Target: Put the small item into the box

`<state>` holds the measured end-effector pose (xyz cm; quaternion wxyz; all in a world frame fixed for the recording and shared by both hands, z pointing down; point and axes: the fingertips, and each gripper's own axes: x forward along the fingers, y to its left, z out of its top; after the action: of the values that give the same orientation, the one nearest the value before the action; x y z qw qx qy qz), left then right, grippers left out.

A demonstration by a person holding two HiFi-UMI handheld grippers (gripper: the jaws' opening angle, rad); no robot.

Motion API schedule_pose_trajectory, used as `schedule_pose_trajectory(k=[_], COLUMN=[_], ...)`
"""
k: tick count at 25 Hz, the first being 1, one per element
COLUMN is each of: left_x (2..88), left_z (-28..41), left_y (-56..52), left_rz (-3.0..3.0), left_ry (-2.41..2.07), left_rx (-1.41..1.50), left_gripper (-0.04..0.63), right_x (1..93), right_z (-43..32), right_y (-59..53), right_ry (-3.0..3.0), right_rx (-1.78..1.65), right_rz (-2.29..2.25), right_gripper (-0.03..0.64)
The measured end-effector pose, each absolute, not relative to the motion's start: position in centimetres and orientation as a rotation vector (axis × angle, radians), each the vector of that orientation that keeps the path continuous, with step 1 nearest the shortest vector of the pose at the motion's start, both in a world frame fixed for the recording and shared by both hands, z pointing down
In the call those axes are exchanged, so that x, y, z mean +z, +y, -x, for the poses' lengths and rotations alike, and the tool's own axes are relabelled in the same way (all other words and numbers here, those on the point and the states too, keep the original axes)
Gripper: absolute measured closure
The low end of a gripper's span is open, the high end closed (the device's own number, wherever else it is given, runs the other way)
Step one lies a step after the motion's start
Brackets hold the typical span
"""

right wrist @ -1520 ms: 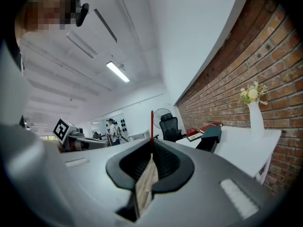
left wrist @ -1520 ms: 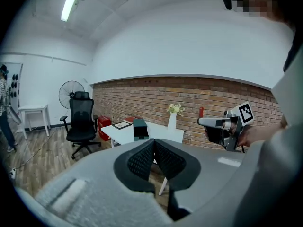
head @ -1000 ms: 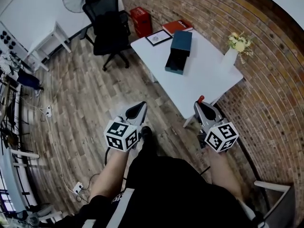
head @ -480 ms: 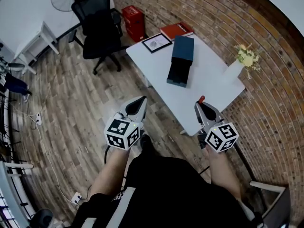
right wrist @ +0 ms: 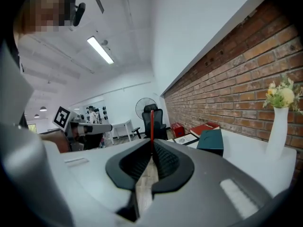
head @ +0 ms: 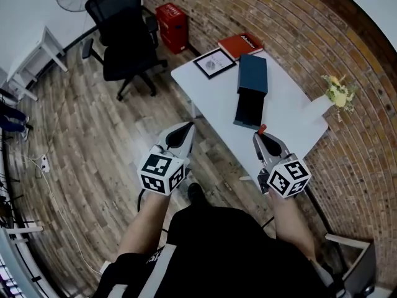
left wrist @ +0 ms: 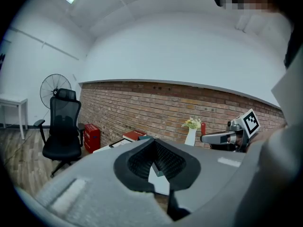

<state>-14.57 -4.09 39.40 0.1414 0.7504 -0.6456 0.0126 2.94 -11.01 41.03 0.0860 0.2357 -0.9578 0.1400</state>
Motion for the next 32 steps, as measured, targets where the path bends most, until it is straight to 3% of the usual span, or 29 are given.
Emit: schedule_pose_trajectory(k=[11,32], left_x=[40.9,44.1], left_z=[19.0,14.0], left_y=[-7.3,-27.0], left_rz=[-2.162,-2.211], left_ry=[-1.790,-1.657], left_rx=[0.022,0.212], left_gripper=[0.587,0.588], right_x=[41.3,47.3], right_z=[0.7,-4.1], right_y=[-13.7,-31.3], right_ry=[-2.835,-2.771], right_rx=[0.447,0.589], right_rz=[-0.751,-0.892], right_gripper=[0.604,0.604])
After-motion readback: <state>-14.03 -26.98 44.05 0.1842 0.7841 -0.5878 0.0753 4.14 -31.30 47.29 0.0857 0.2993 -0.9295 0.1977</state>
